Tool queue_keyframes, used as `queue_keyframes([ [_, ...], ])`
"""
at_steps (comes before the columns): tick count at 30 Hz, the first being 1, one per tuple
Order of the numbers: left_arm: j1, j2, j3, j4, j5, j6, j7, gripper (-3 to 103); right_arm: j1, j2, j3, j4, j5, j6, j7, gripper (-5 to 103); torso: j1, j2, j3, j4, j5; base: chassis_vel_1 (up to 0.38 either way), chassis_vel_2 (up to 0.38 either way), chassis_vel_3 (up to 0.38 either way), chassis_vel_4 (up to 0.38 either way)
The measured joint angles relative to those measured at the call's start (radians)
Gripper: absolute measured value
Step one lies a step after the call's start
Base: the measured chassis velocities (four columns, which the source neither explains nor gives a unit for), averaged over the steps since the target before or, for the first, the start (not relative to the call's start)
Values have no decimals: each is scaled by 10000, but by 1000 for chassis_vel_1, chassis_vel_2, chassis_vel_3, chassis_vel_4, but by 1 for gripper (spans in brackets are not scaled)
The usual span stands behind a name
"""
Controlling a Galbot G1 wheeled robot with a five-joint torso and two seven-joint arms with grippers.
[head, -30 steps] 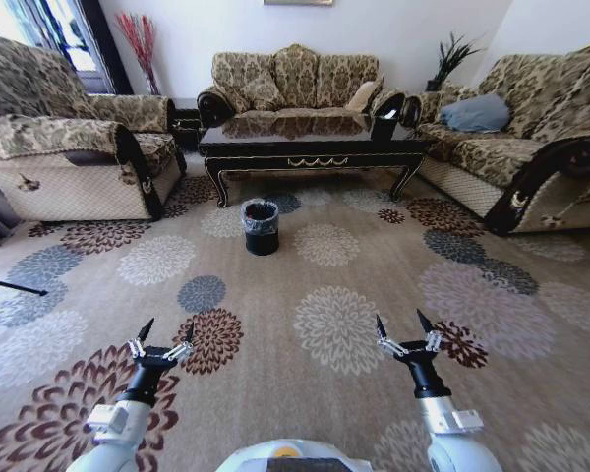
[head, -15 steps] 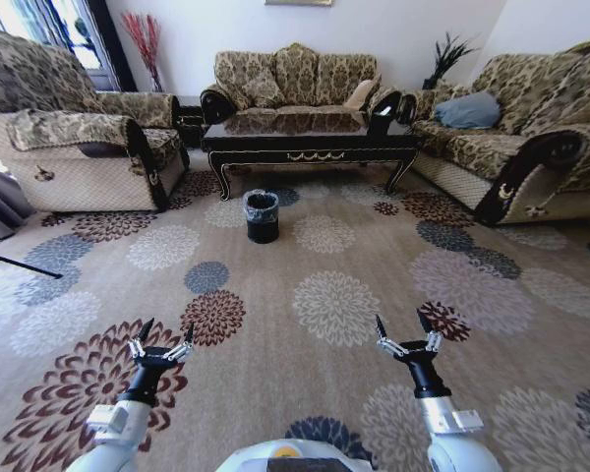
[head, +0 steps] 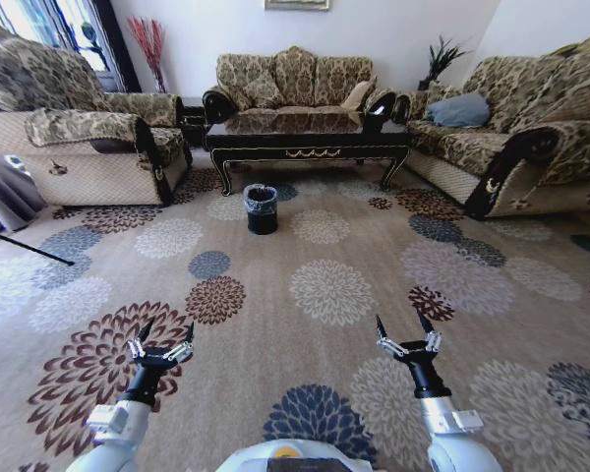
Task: Move to the front of the table and pick up the trash from the floor, then place it into the trash bin.
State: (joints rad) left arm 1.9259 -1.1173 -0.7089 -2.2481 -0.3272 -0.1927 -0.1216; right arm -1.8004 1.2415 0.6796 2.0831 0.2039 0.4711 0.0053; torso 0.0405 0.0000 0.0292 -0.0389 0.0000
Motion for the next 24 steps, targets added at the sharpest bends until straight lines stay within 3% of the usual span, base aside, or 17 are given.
queue_keyframes([
  [13,1,0,0,0,0,0,0,100,-2,0,0,0,0,0,0,100,3,20,15,0,0,0,0,0,0],
  [24,1,0,0,0,0,0,0,100,-3,0,0,0,0,0,0,100,-15,561,571,-1,1,0,0,0,0],
])
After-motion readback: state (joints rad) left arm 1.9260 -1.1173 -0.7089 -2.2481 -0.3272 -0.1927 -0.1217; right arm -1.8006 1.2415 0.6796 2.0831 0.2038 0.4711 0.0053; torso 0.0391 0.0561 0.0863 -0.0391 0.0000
